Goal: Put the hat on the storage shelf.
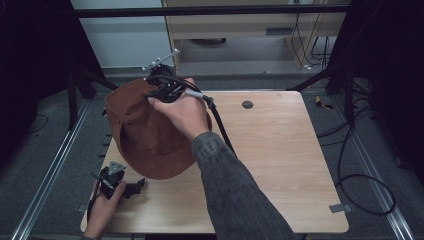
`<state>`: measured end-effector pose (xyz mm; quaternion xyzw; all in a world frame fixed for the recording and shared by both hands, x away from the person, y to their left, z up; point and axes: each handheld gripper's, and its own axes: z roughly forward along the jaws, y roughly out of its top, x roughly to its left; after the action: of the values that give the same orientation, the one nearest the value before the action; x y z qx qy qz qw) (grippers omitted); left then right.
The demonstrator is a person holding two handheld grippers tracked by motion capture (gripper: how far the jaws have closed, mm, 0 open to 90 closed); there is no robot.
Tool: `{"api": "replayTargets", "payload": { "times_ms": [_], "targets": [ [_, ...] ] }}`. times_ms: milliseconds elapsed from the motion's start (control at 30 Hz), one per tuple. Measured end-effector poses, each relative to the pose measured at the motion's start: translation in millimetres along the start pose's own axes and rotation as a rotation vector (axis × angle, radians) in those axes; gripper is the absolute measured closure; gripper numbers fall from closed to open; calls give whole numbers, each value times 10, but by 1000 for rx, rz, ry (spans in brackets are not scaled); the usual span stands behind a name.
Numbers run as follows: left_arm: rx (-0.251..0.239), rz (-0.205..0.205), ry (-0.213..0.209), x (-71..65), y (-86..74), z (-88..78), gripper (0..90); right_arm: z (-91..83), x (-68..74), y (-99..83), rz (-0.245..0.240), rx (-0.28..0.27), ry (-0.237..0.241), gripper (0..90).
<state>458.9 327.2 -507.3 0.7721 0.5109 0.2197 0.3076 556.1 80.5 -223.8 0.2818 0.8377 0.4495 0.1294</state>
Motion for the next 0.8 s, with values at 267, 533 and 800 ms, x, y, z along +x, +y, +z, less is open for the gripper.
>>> {"api": "replayTargets", "payload": {
  "times_ms": [267,533,800],
  "targets": [
    [0,0,0,-1,0,-1,0,-62,-1,-39,1,-7,4,723],
    [0,1,1,0,0,0,0,-165,6,-107,-7,-17,27,716],
    [0,1,1,0,0,-1,0,-288,-16,-160,-14,-25,27,717]
  ]
}}
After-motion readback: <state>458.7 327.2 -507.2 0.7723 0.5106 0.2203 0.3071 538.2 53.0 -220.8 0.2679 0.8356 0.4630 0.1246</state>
